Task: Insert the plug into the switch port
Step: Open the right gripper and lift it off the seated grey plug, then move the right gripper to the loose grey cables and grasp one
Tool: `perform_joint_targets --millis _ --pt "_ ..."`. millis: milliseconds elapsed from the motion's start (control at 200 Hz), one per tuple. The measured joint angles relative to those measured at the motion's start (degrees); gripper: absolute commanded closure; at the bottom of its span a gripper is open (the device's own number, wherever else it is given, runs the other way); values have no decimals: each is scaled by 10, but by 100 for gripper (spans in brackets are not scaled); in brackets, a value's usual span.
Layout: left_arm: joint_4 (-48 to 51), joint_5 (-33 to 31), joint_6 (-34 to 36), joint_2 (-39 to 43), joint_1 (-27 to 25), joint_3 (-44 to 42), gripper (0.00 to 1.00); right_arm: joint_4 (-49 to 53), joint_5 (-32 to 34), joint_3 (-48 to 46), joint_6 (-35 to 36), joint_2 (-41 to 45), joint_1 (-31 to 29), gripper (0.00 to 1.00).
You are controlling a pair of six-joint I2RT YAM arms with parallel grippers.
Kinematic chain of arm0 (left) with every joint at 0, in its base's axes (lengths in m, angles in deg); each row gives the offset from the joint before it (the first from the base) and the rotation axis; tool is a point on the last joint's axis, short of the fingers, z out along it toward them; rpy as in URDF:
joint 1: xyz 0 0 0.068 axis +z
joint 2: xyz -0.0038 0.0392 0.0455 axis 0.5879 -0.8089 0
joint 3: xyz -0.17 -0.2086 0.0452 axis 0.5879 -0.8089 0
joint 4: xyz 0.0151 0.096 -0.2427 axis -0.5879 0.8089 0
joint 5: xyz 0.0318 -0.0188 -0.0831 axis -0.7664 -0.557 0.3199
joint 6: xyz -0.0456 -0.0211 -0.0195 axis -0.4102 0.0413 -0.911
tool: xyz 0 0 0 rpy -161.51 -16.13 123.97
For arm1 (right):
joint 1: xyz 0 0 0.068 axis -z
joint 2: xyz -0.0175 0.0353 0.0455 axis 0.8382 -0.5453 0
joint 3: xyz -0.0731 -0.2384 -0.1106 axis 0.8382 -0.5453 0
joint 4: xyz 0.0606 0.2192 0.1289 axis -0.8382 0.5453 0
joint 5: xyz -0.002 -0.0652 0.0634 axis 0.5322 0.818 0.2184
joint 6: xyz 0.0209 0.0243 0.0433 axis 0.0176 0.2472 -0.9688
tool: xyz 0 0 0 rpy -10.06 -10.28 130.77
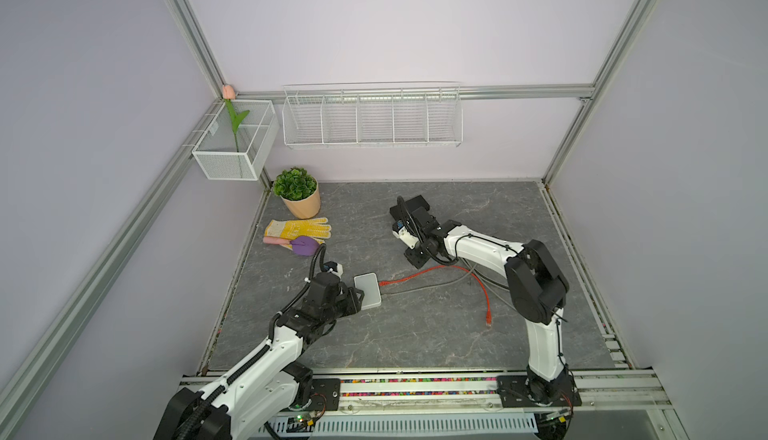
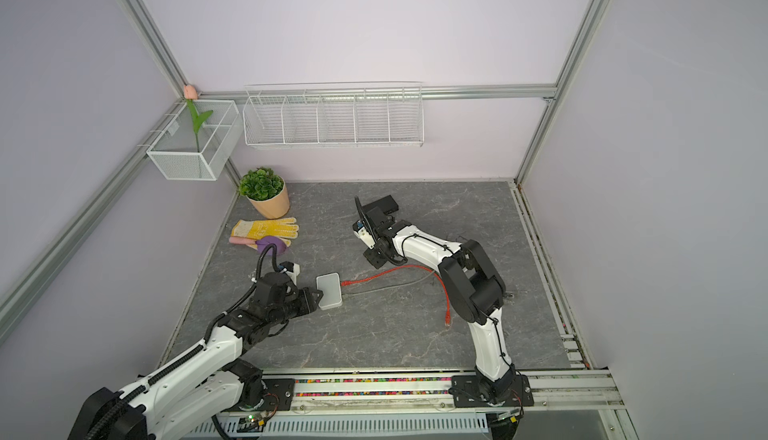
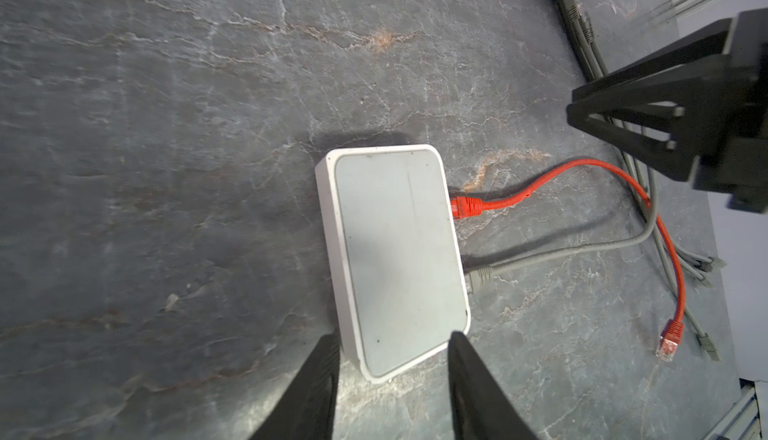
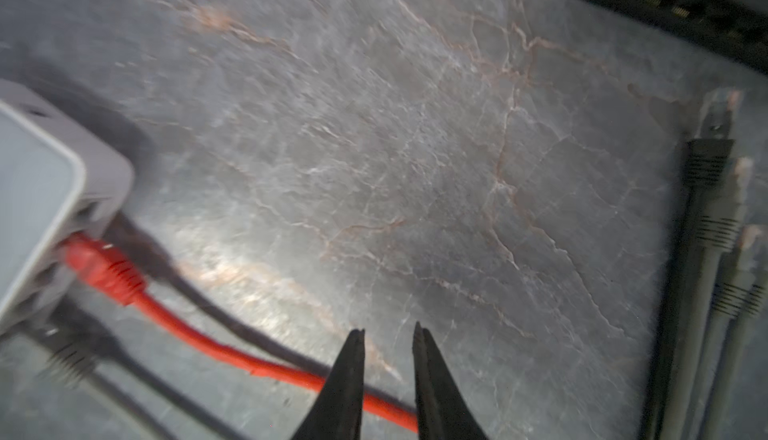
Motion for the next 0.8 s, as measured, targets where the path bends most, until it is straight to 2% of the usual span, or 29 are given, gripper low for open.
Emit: perform_joint_targets --millis 95,300,480,800 --pt "-8 -1 0 -13 6 0 57 6 4 6 -10 -32 7 76" --pt "-28 2 0 -42 30 5 57 1 6 1 -21 -30 8 77" --pt "-42 12 3 -71 58 19 57 -17 9 -43 -31 -3 7 78" --pt "-50 20 10 -75 60 35 58 -20 47 -141 -60 68 -29 78"
